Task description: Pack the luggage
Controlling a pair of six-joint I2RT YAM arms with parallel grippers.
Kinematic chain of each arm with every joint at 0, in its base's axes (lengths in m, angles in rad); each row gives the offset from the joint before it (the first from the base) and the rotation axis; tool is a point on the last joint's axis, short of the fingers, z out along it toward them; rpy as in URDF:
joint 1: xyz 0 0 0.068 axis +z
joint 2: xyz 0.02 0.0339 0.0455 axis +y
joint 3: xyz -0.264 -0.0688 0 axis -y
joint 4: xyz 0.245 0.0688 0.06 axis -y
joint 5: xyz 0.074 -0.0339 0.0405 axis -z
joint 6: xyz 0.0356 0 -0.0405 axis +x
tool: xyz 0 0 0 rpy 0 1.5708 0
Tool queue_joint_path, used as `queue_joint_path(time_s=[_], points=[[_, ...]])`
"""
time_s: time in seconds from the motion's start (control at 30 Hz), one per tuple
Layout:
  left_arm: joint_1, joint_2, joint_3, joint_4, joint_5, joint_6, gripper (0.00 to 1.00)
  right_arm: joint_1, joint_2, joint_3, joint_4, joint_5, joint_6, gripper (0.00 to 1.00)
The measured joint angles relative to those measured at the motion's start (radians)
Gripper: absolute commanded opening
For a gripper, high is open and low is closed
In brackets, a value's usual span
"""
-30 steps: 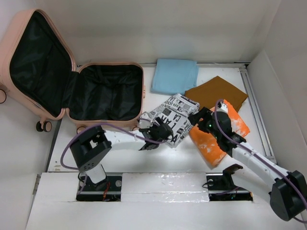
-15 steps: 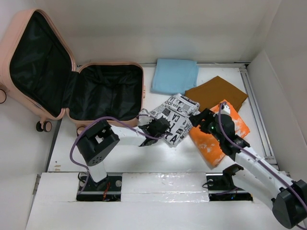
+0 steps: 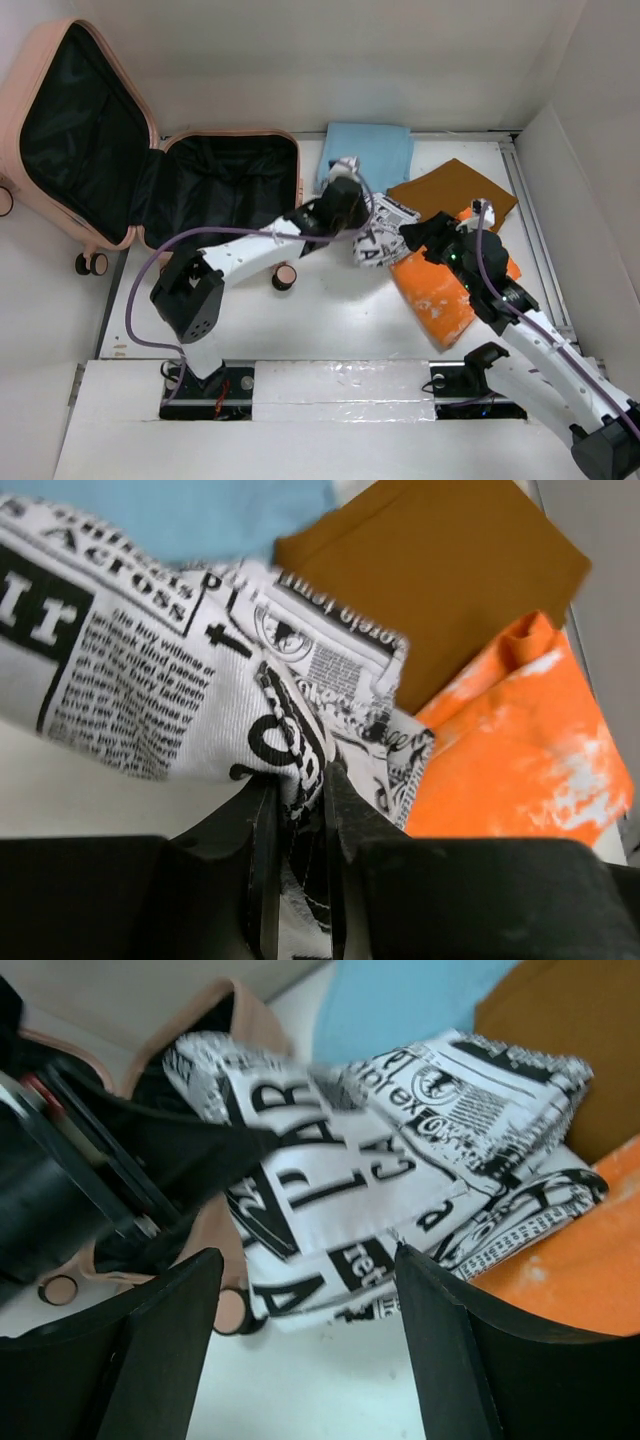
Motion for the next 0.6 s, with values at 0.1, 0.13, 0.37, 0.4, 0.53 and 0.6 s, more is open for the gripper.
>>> queue_joint_path(time_s=[0.1, 0.13, 0.37, 0.4, 0.53, 0.6], points=[[0.035, 0.042, 0.209, -0.111, 0.077, 0.134, 0.0, 0.0, -0.015, 0.035, 0.001, 0.008, -0.01, 0.75], [0.053, 0.062, 0.285, -0.15, 0.106, 0.18, 0.0, 0.0, -0.019, 0.043, 0.001, 0.008, -0.013, 0.75], [0.272, 0.188, 0.659, -0.443, 0.259, 0.433, 0.0, 0.0, 0.027, 0.054, 0.003, -0.02, -0.02, 0.76], [0.314, 0.194, 0.675, -0.465, 0.262, 0.452, 0.0, 0.0, 0.034, 0.054, 0.002, -0.025, -0.021, 0.76], [0.489, 0.184, 0.65, -0.488, 0.281, 0.479, 0.0, 0.0, 0.037, 0.054, 0.005, -0.042, -0.025, 0.76], [0.586, 0.156, 0.575, -0.464, 0.289, 0.469, 0.0, 0.0, 0.037, 0.052, 0.007, -0.05, -0.028, 0.76]])
